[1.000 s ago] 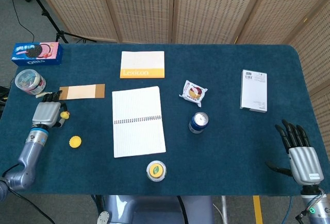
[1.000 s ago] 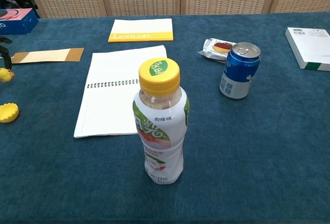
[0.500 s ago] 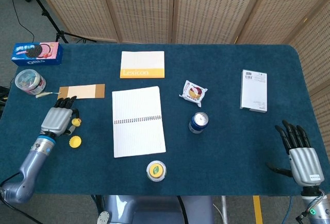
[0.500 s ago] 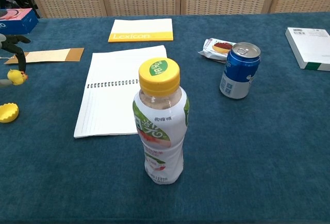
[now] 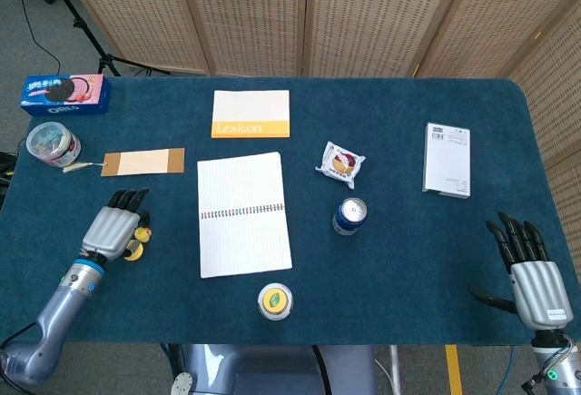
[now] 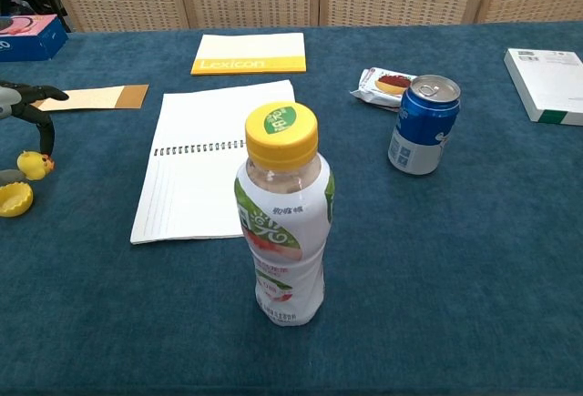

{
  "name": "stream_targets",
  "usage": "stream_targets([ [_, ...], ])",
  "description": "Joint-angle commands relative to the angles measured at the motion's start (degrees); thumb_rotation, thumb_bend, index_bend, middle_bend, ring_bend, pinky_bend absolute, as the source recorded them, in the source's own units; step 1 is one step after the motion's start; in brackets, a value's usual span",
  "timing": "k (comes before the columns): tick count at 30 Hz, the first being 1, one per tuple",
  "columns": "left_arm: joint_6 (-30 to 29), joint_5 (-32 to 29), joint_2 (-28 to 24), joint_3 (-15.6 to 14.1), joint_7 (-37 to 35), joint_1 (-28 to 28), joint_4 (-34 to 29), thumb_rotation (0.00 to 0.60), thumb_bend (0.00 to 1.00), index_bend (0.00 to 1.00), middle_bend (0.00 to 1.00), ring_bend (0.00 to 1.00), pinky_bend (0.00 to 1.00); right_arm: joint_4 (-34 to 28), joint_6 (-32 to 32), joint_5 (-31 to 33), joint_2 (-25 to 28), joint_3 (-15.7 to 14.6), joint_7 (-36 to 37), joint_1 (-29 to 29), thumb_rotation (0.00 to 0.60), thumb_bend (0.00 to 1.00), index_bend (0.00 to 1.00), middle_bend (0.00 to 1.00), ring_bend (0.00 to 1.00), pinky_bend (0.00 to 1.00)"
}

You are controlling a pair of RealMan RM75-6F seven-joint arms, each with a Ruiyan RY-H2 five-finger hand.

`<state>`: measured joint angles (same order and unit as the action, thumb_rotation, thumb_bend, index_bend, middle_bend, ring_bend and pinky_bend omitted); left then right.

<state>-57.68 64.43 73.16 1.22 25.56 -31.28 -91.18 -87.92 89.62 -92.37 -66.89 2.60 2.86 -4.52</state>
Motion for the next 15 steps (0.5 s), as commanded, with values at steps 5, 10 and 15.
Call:
stream_targets([
  [5, -1.63, 2.12, -0.37, -1.21, -0.02, 1.2, -1.24, 0.6, 0.35, 0.52, 0.0, 0.0, 0.0, 0.07, -0.04, 0.02, -0.01, 0.01, 0.01, -0.01, 0.6, 0.0, 0.04, 0.0, 0.0, 0.0],
  [10, -2.52, 3.41, -1.25, -2.08, -0.56, 2.23, -2.04, 0.6, 0.35, 0.52, 0.0, 0.0, 0.0, 0.04, -0.09, -0.04, -0.05, -0.02, -0.14, -0.03, 0.6, 0.0, 0.04, 0.0, 0.0, 0.0],
  [15, -2.75, 4.3, -2.49, -2.56, -1.37, 2.91, -2.37, 0.6, 0.35, 0.52, 0.0, 0.0, 0.0, -0.04, -0.1, -0.17, -0.15, -0.1, -0.5, -0.02, 0.6, 0.0, 0.04, 0.0, 0.0, 0.0],
])
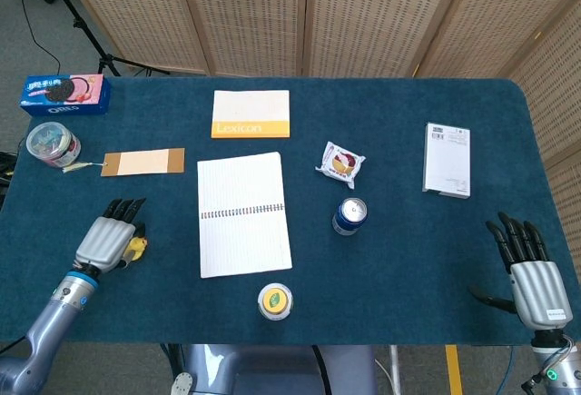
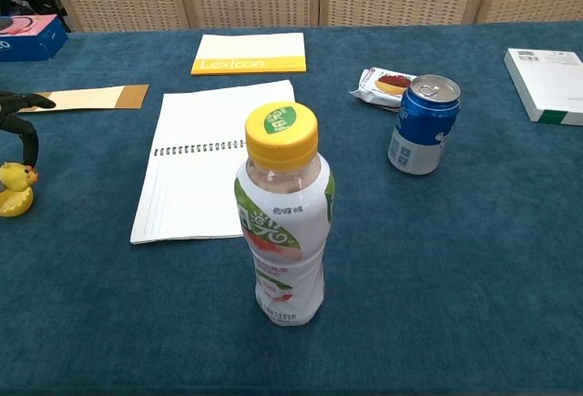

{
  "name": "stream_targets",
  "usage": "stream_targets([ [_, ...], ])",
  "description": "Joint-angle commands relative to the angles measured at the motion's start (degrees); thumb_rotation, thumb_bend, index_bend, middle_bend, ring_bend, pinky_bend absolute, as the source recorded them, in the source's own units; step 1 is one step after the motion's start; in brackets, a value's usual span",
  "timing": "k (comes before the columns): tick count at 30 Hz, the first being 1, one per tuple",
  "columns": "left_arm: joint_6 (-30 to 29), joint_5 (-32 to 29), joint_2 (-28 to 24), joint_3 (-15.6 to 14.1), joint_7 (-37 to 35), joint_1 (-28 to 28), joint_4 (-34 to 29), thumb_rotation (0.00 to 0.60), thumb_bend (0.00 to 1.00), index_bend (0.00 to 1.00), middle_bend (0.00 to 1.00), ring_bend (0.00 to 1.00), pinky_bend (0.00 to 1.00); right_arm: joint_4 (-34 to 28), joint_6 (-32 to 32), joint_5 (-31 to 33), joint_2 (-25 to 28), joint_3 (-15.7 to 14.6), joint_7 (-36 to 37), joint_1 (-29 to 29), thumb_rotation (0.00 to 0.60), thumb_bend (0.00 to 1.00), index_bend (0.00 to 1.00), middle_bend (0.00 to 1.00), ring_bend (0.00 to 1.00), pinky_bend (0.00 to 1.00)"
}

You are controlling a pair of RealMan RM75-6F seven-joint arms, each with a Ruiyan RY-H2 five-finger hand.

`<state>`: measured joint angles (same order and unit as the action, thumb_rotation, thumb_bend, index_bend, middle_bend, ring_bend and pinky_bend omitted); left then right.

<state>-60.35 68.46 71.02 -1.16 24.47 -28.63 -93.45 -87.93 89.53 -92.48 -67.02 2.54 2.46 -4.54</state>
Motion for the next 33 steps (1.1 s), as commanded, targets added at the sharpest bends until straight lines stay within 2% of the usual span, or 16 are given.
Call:
stream_targets([
  [1, -0.06, 0.41, -0.48, -0.27, -0.4, 0.34, -0.11, 0.6, 0.35, 0.52, 0.0, 0.0, 0.0, -0.05, -0.01, -0.08, -0.04, -0.04, -0.18, -0.01, 0.6, 0.0, 0.04, 0.0, 0.0, 0.0],
  [19, 1.62, -0.26, 0.48, -0.39, 0.08, 0.69, 1.89, 0.6, 0.35, 0.52, 0.0, 0.0, 0.0, -0.09, -0.1, 0.14, -0.09, 0.06, -0.24, -0.01, 0.6, 0.0, 0.04, 0.0, 0.0, 0.0],
  [25, 1.92, -0.4, -0.04, -0.35, 0.17, 0.73, 1.42, 0.6, 0.31, 0.51, 0.0, 0.0, 0.0, -0.01, 0.16, 0.15, -0.24, 0.18, -0.23, 0.05, 0.6, 0.0, 0.04, 0.0, 0.0, 0.0],
  [33, 1.88, -0.13, -0.68, -0.32, 0.38, 0.83, 1.03, 0.6, 0.28, 0.4, 0.0, 0.0, 0.0, 0.05, 0.13, 0.2, -0.36, 0.22, -0.34, 0.03, 0.6, 0.0, 0.04, 0.0, 0.0, 0.0],
])
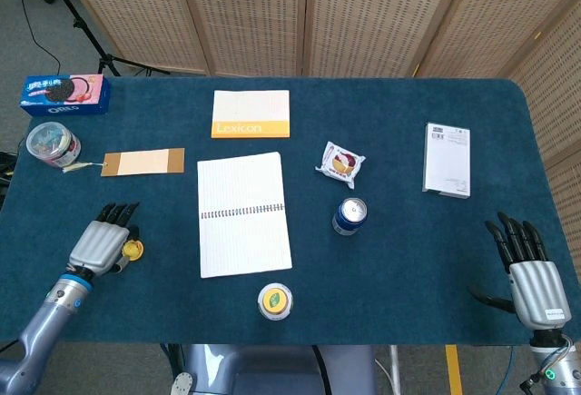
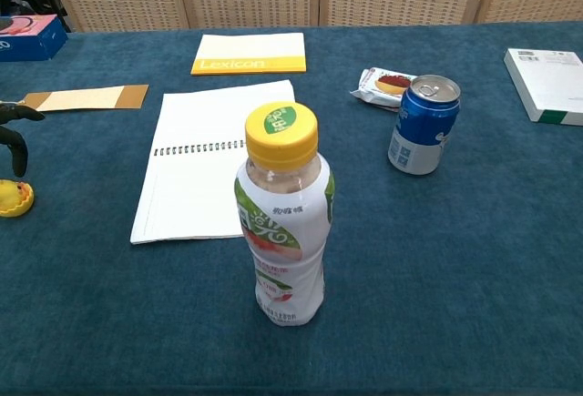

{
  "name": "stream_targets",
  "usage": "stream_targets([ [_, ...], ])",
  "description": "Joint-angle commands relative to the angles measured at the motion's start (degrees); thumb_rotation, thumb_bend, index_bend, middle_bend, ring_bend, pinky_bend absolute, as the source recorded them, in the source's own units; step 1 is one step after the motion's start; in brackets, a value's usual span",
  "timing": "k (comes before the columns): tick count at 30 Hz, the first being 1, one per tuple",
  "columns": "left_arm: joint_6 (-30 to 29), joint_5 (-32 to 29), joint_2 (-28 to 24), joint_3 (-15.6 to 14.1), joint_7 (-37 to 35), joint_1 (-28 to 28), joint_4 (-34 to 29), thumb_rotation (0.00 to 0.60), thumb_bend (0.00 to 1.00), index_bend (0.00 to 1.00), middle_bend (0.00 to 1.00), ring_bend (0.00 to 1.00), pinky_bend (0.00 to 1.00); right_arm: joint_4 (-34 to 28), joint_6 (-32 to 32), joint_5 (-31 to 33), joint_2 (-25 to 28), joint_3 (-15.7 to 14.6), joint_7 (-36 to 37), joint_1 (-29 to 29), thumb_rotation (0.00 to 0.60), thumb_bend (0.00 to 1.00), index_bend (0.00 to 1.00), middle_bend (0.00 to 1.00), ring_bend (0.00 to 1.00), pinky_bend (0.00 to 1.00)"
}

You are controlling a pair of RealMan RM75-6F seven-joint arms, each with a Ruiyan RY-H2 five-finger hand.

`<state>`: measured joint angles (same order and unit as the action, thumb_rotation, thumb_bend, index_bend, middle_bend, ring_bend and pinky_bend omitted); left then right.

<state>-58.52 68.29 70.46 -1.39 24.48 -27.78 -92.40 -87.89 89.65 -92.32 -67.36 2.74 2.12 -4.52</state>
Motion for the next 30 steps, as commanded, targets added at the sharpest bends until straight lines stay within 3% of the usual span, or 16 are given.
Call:
stream_targets([
  [1, 0.07, 0.03, -0.16, -0.1, 0.48, -0.02, -0.1, 0.6, 0.28, 0.39, 0.0, 0.0, 0.0, 0.01, -0.01, 0.06, -0.03, 0.02, 0.02, 0.01, 0.6, 0.0, 0.04, 0.0, 0.0, 0.0],
  [10, -0.64, 0.23, -0.07, 0.61, -0.54, 0.22, -0.48, 0.6, 0.26, 0.33, 0.0, 0.0, 0.0, 0.08, 0.11, -0.03, -0.03, 0.03, 0.12, 0.03, 0.6, 0.0, 0.04, 0.0, 0.0, 0.0],
  [18, -5.24, 5.21, -3.29, 2.56, -12.69, 2.58, -3.27, 0.6, 0.26, 0.26, 0.0, 0.0, 0.0, 0.12, -0.03, -0.03, -0.02, 0.05, 0.19, -0.06, 0.6, 0.0, 0.04, 0.0, 0.0, 0.0],
  [21, -10.62, 8.72, -3.98, 3.16, -19.61, 5.23, -3.56, 0.6, 0.26, 0.22, 0.0, 0.0, 0.0, 0.27, 0.17, -0.22, -0.06, 0.11, 0.46, -0.1, 0.6, 0.0, 0.04, 0.0, 0.0, 0.0],
  [25, -21.69, 14.44, -0.03, 3.48, -28.03, 10.15, 1.76, 0.6, 0.26, 0.11, 0.0, 0.0, 0.0, 0.9, 0.47, -0.39, -0.4, 0.34, 1.16, -0.26, 0.6, 0.0, 0.04, 0.0, 0.0, 0.0],
  [27, -23.84, 15.55, 1.22, 3.04, -29.58, 11.52, 4.05, 0.6, 0.24, 0.02, 0.0, 0.0, 0.0, 1.02, 0.35, -0.16, -0.46, 0.45, 1.36, -0.32, 0.6, 0.0, 0.04, 0.0, 0.0, 0.0],
  [30, -25.0, 15.82, 2.3, 2.59, -28.71, 12.82, 6.32, 0.6, 0.19, 0.0, 0.0, 0.0, 0.0, 1.21, 0.35, 0.29, -0.55, 0.72, 1.64, -0.33, 0.6, 0.0, 0.04, 0.0, 0.0, 0.0],
])
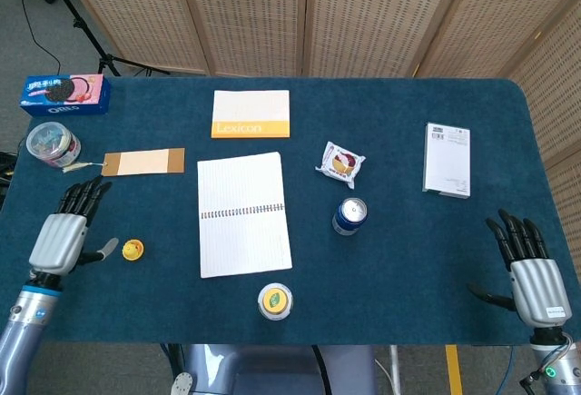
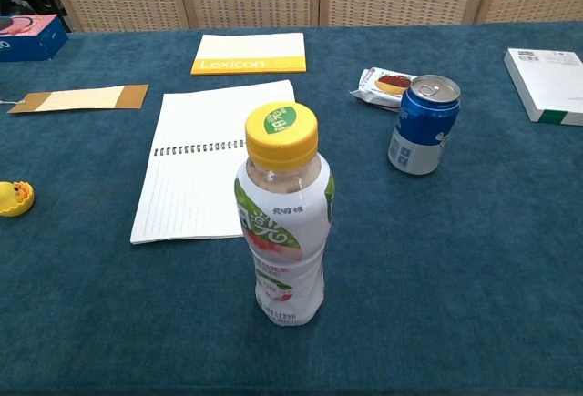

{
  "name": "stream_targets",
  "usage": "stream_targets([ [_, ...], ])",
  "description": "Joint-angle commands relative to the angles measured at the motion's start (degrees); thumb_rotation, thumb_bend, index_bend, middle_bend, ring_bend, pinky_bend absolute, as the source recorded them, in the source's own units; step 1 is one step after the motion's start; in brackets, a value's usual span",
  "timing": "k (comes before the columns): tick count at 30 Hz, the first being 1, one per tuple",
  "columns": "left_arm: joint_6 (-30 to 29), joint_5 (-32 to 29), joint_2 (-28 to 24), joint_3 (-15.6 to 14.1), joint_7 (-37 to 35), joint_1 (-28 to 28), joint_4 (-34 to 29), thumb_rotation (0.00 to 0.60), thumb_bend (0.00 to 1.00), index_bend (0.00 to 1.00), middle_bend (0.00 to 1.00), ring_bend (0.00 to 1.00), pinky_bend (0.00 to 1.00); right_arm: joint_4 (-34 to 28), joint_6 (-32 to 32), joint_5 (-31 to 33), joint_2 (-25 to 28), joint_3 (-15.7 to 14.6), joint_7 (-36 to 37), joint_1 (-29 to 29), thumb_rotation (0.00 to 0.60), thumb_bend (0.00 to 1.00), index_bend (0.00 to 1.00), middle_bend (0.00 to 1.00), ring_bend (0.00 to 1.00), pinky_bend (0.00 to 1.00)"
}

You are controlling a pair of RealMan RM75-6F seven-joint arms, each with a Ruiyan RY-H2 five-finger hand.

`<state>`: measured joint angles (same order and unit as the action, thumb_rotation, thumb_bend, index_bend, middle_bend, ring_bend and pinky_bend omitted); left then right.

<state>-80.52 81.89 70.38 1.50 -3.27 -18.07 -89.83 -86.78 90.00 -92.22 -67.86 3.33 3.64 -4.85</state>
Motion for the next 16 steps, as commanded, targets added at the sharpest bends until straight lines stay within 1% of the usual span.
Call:
stream_targets([
  [1, -3.17, 2.33, 2.55, -0.32, -0.83, 3.26, 3.98, 0.6, 0.17, 0.0, 0.0, 0.0, 0.0, 0.11, 0.01, 0.22, -0.06, 0.14, 0.13, -0.01, 0.6, 0.0, 0.04, 0.0, 0.0, 0.0],
  [3, -3.91, 2.97, 3.04, -0.69, -0.2, 3.99, 4.67, 0.6, 0.11, 0.0, 0.0, 0.0, 0.0, 0.13, 0.15, 0.48, -0.06, 0.33, 0.38, 0.04, 0.6, 0.0, 0.04, 0.0, 0.0, 0.0],
  [5, -4.65, 3.58, 3.51, -0.87, -0.31, 4.54, 5.27, 0.6, 0.08, 0.0, 0.0, 0.0, 0.0, 0.21, 0.19, 0.74, -0.07, 0.49, 0.54, 0.06, 0.6, 0.0, 0.04, 0.0, 0.0, 0.0],
  [10, -5.62, 4.69, 4.04, -1.48, -1.25, 5.85, 7.13, 0.6, 0.08, 0.0, 0.0, 0.0, 0.0, 0.52, -0.5, 1.9, -0.04, 0.89, 0.95, -0.08, 0.6, 0.0, 0.04, 0.0, 0.0, 0.0],
  [16, -5.25, 4.05, 3.69, -1.07, -1.42, 6.55, 7.31, 0.6, 0.08, 0.0, 0.0, 0.0, 0.0, 0.6, -0.6, 1.74, 0.05, 0.78, 1.22, -0.13, 0.6, 0.0, 0.04, 0.0, 0.0, 0.0],
])
